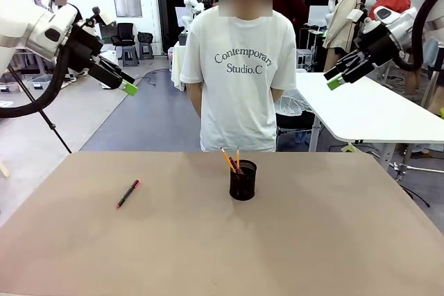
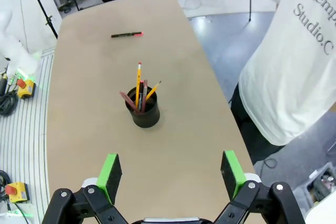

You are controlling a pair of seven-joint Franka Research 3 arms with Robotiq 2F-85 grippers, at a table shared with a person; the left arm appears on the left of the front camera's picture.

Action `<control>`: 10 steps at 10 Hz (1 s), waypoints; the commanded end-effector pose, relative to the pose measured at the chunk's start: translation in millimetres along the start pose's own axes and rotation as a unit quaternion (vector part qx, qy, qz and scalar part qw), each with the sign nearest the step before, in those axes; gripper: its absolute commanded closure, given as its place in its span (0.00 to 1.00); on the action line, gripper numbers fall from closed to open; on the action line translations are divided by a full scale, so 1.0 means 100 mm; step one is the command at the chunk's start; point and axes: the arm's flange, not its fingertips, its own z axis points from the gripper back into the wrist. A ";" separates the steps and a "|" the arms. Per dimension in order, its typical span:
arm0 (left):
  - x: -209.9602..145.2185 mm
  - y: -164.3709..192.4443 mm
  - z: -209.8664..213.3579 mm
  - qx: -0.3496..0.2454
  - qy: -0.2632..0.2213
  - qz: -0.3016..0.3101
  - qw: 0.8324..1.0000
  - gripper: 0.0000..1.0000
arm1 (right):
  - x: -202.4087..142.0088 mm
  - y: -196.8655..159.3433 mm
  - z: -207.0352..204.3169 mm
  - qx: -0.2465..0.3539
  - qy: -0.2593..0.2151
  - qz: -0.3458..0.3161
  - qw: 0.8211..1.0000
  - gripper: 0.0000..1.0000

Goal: Place the pens into the pen holder.
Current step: Pick up a writing instrument from the table and place it into the Pen holder.

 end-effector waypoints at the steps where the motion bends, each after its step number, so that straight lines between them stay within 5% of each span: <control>1: -0.01 -0.02 0.01 0.005 0.000 -0.001 1.000 0.00 | 0.00 0.03 -0.03 -0.005 0.001 0.000 1.000 0.00; 10: -0.01 -0.02 0.01 0.005 0.000 -0.001 1.000 0.00 | 0.00 0.03 -0.03 -0.005 0.001 0.000 1.000 0.00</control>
